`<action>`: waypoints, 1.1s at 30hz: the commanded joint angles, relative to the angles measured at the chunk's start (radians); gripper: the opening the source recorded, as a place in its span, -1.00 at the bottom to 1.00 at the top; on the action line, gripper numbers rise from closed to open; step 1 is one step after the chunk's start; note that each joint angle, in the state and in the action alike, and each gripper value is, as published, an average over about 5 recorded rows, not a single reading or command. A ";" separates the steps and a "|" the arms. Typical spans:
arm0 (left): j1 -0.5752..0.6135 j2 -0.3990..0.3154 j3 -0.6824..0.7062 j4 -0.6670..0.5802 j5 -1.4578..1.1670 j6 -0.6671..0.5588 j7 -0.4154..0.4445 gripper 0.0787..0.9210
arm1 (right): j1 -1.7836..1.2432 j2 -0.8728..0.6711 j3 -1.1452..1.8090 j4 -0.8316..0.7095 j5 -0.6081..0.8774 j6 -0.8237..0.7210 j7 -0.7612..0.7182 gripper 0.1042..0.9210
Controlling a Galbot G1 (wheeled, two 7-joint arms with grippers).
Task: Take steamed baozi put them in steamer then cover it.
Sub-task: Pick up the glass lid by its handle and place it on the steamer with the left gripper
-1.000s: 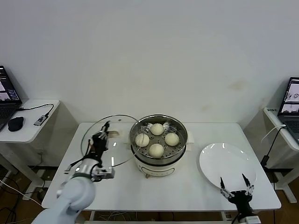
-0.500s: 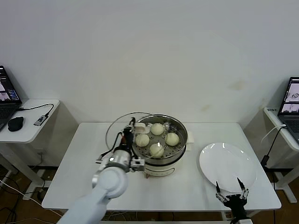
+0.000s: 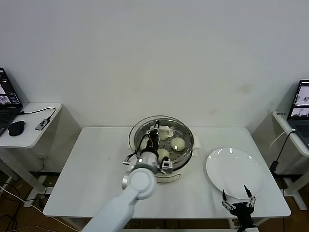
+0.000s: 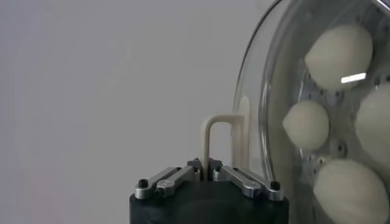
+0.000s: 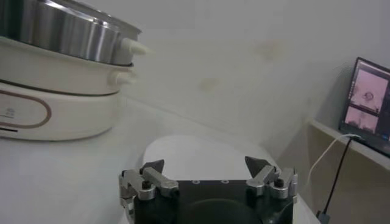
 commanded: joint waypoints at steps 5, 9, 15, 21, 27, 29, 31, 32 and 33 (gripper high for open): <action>-0.020 -0.085 0.012 0.133 0.047 -0.007 0.007 -0.85 | 0.002 -0.004 -0.006 -0.005 -0.001 0.001 0.001 0.76; -0.025 -0.091 0.006 0.147 0.047 -0.010 0.002 -0.85 | 0.003 -0.006 -0.006 -0.003 0.000 0.001 0.001 0.76; -0.028 -0.098 -0.001 0.162 0.047 -0.013 -0.005 -0.85 | 0.002 -0.007 -0.009 -0.004 0.000 0.000 0.001 0.76; -0.028 -0.103 -0.014 0.179 0.046 -0.019 -0.014 -0.85 | -0.002 -0.010 -0.010 0.000 0.000 0.001 0.001 0.76; -0.028 -0.107 -0.018 0.187 0.047 -0.023 -0.024 -0.85 | -0.003 -0.009 -0.012 0.000 -0.001 0.002 0.000 0.76; -0.027 -0.108 -0.022 0.190 0.048 -0.024 -0.028 -0.85 | -0.003 -0.009 -0.013 -0.001 -0.002 0.003 0.000 0.76; -0.026 -0.109 -0.025 0.191 0.048 -0.025 -0.032 -0.85 | -0.003 -0.008 -0.013 -0.001 -0.002 0.004 0.000 0.76; -0.026 -0.109 -0.027 0.191 0.048 -0.026 -0.033 -0.85 | -0.003 -0.008 -0.013 -0.001 -0.002 0.004 0.000 0.76; -0.025 -0.110 -0.028 0.191 0.047 -0.026 -0.034 -0.85 | -0.003 -0.008 -0.014 -0.002 -0.003 0.004 0.000 0.76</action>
